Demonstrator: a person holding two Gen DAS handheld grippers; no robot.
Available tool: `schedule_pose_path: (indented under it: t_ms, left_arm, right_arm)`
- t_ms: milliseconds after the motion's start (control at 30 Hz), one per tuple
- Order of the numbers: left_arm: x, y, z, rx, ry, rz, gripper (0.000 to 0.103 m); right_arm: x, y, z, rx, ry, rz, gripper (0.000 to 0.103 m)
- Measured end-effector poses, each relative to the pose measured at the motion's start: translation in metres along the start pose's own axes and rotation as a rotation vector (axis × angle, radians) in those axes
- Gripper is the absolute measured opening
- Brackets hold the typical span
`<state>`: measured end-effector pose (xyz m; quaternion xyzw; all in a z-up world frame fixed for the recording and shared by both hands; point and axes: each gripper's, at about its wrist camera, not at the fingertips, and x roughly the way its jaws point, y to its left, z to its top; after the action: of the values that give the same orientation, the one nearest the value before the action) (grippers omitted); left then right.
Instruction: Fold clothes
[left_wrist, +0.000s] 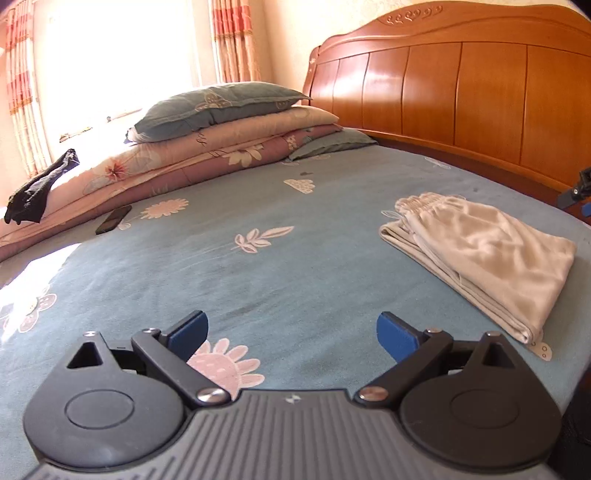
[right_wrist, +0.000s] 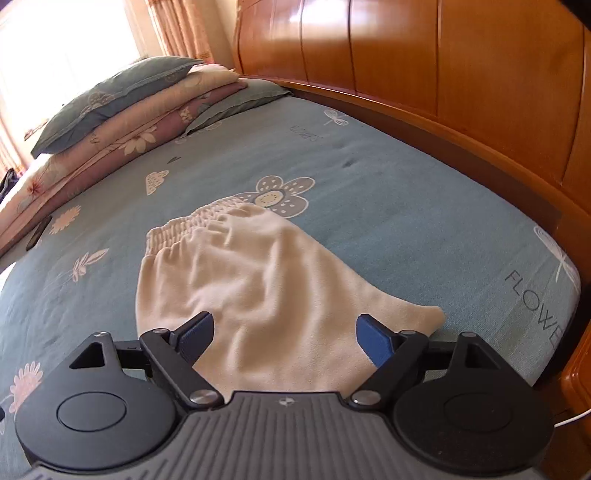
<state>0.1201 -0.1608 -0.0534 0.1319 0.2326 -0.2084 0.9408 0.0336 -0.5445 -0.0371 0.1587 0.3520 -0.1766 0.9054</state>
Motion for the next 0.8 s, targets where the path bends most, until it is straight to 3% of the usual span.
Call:
schedule_pose_path:
  t_ms: [100, 200, 267, 333, 400, 533, 667, 800]
  left_arm:
    - [-0.027, 0.009, 0.007, 0.001, -0.081, 0.11, 0.098]
    - [-0.059, 0.016, 0.017, 0.01, -0.158, 0.204, 0.102]
    - [-0.077, 0.017, 0.023, 0.014, -0.176, 0.256, 0.102]
    - [-0.094, 0.018, 0.027, 0.012, -0.189, 0.299, 0.102]
    - [-0.108, 0.018, 0.025, 0.006, -0.182, 0.316, 0.102]
    - [-0.127, 0.02, 0.014, -0.014, -0.128, 0.283, 0.102]
    - [-0.13, 0.028, -0.002, -0.084, -0.043, 0.226, 0.102]
    - [-0.13, 0.033, -0.015, -0.116, 0.037, 0.23, 0.102]
  right_arm:
    - [-0.052, 0.061, 0.002, -0.191, -0.069, 0.05, 0.095]
    - [-0.113, 0.108, 0.007, -0.281, -0.19, 0.177, 0.103]
    - [-0.149, 0.133, 0.011, -0.308, -0.254, 0.288, 0.103]
    - [-0.171, 0.155, 0.008, -0.323, -0.277, 0.39, 0.103]
    - [-0.175, 0.176, -0.001, -0.357, -0.254, 0.415, 0.103]
    - [-0.15, 0.201, -0.04, -0.39, -0.17, 0.312, 0.103]
    - [-0.112, 0.201, -0.086, -0.347, -0.087, 0.108, 0.103]
    - [-0.099, 0.191, -0.12, -0.318, -0.063, 0.028, 0.103]
